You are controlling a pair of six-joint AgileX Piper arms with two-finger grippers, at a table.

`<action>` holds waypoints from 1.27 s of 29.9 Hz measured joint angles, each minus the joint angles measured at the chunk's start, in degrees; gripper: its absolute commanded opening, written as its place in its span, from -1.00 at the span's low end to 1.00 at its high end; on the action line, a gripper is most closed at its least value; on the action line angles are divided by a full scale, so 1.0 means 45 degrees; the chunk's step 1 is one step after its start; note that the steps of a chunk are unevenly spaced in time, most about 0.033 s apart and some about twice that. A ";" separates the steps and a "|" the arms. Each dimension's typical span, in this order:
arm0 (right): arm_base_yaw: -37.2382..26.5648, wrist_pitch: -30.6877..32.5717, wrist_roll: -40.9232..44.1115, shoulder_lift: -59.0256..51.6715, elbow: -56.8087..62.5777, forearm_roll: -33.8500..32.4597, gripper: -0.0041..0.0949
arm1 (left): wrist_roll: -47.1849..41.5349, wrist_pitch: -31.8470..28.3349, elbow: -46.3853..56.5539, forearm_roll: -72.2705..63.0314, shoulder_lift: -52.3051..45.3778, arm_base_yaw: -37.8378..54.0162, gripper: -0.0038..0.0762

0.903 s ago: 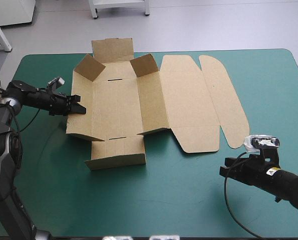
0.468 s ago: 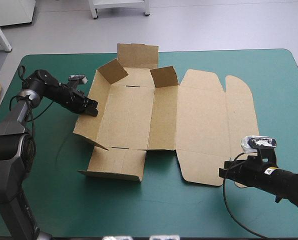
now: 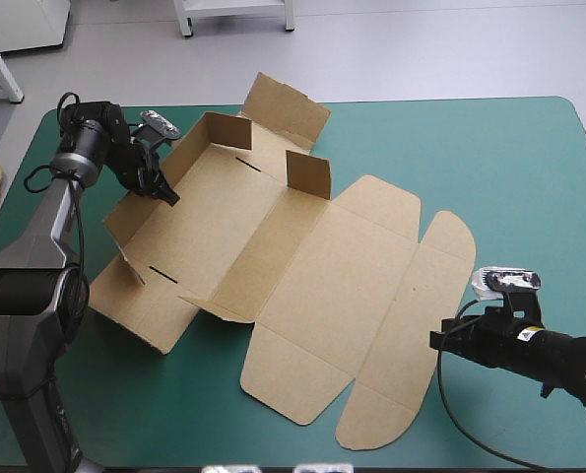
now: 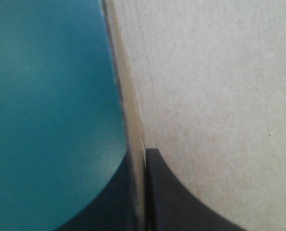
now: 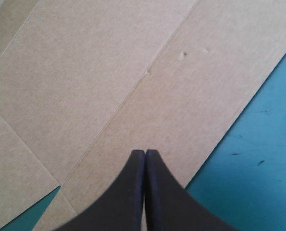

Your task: Fold the box

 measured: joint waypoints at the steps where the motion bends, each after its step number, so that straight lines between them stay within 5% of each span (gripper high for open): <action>1: 0.0000 -0.0012 0.0000 0.0062 0.0000 -0.0013 -0.94 | 0.0150 0.0000 -0.0014 0.0165 0.0000 -0.0146 -0.92; 16: 0.0000 -0.0001 0.0241 0.0196 0.0000 -0.0026 -0.94 | 0.1352 0.0006 -0.0124 0.0878 -0.1142 -0.2010 -0.92; 26: 0.0000 -0.0001 0.0294 0.0196 0.0000 -0.0066 -0.94 | 0.1851 -0.3180 -0.0124 0.1011 -0.1173 -0.2140 -0.92; 38: 0.0000 0.0052 0.0183 0.0196 0.0000 -0.0075 -0.94 | 0.1498 -0.1847 0.0001 0.1167 -0.1251 -0.3807 -0.93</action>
